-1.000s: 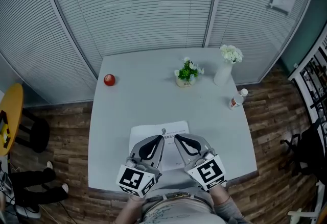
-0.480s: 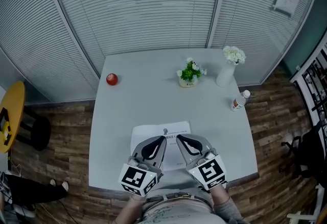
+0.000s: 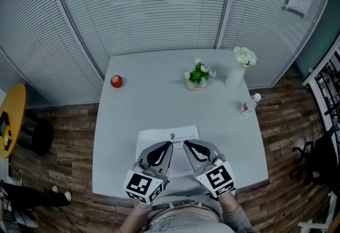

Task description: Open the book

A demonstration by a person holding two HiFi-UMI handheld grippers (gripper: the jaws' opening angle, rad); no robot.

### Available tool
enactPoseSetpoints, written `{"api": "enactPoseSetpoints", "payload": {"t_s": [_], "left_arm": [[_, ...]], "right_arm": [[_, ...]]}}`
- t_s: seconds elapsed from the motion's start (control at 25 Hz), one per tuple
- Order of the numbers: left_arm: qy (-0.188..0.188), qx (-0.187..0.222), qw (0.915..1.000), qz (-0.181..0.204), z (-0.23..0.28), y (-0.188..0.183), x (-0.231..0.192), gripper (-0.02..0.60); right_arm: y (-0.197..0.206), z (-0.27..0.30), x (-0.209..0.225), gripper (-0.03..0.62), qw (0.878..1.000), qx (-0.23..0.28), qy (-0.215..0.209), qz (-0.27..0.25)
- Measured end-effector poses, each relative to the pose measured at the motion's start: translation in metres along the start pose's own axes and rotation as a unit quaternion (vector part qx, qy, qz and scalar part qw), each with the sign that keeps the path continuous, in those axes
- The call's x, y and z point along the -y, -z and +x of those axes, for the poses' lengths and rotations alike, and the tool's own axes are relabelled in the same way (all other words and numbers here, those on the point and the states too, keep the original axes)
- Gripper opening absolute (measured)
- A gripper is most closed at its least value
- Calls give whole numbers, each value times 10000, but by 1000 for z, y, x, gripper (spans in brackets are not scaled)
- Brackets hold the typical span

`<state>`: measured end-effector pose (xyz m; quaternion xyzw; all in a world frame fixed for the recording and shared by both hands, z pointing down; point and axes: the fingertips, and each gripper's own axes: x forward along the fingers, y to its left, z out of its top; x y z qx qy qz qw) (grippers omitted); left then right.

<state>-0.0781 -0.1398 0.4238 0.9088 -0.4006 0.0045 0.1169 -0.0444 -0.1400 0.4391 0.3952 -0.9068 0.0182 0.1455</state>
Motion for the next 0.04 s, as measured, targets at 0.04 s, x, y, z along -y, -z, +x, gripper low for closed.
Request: {"api": "enactPoseSetpoints", "payload": {"t_s": [0.04], "left_arm": [[-1,2,10000,0,1,0,0,-2]], "right_arm": [[1,0,1,0,10000,-4,1,2]]}}
